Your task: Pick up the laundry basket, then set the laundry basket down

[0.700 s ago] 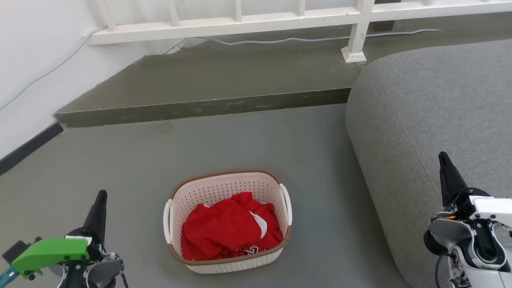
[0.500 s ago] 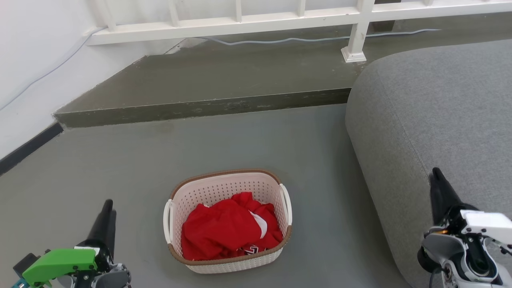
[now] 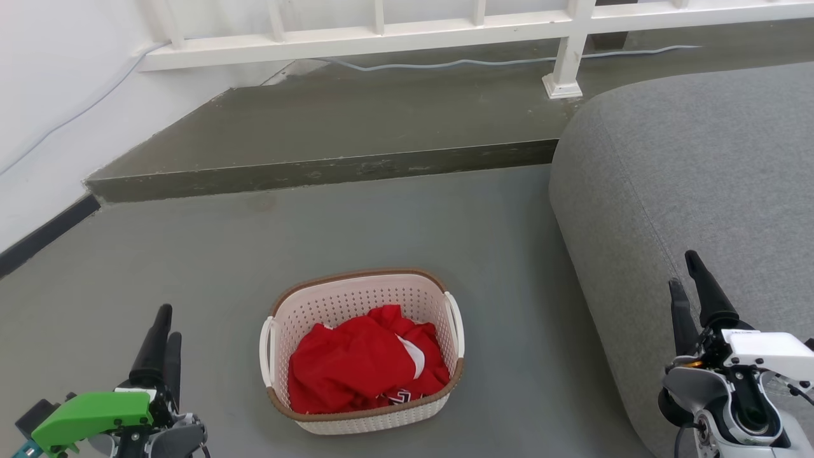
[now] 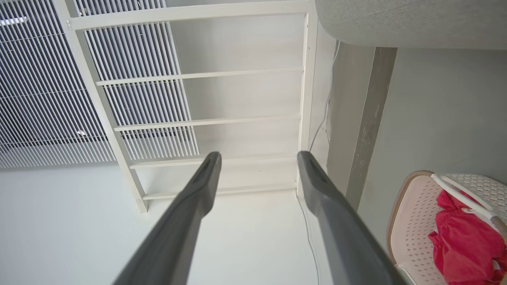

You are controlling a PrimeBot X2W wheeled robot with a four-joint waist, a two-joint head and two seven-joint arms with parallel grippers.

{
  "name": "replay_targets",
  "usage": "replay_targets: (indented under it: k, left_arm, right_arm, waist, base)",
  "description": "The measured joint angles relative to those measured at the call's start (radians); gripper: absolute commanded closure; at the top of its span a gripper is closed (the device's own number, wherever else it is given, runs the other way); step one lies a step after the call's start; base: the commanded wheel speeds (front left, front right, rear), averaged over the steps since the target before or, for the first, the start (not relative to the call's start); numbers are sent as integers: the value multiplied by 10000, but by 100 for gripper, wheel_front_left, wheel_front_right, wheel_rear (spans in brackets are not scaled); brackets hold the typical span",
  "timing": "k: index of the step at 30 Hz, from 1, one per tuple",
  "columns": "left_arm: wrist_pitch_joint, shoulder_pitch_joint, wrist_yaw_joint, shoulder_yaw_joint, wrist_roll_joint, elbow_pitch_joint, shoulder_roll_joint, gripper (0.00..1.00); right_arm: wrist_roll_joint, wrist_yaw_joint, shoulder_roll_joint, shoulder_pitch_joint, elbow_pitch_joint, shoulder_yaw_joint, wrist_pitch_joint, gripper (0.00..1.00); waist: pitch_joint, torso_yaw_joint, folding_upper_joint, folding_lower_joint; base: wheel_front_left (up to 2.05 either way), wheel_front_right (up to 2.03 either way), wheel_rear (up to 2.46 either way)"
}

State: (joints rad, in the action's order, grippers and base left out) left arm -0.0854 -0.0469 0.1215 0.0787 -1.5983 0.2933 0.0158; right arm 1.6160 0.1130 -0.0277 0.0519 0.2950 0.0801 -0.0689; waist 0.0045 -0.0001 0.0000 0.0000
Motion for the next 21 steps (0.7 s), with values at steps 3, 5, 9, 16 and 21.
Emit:
replay_targets:
  k: [3, 5, 9, 16, 21]
  left_arm:
    - [151, -1, 0, -27, 33, -117, 8, 0]
    - [232, -1, 0, -73, 134, -163, 25, 0]
    - [435, -1, 0, -176, 573, -247, 100, 0]
    - [709, -2, 0, -449, 1275, -422, 336, 0]
    - [917, -2, 0, -694, 1950, -449, 491, 0]
  right_arm:
    - [-167, 0, -4, 12, -82, -115, 128, 0]
    - [-251, 0, -6, 22, -130, -217, 165, 0]
    - [-512, 0, -12, 56, -230, -433, 349, 0]
    - [-1256, 2, -211, 234, -368, -917, 612, 0]
    - [-1680, 2, -259, 283, -449, -1277, 828, 0]
  waist:
    - [9, 0, 0, 0]
    - [15, -1, 0, 0]
    - [26, -4, 0, 0]
    - [44, -11, 0, 0]
    - [62, -15, 0, 0]
  base:
    - [0, 0, 0]
    - [0, 0, 0]
    - [0, 0, 0]
    - [0, 0, 0]
    - [0, 0, 0]
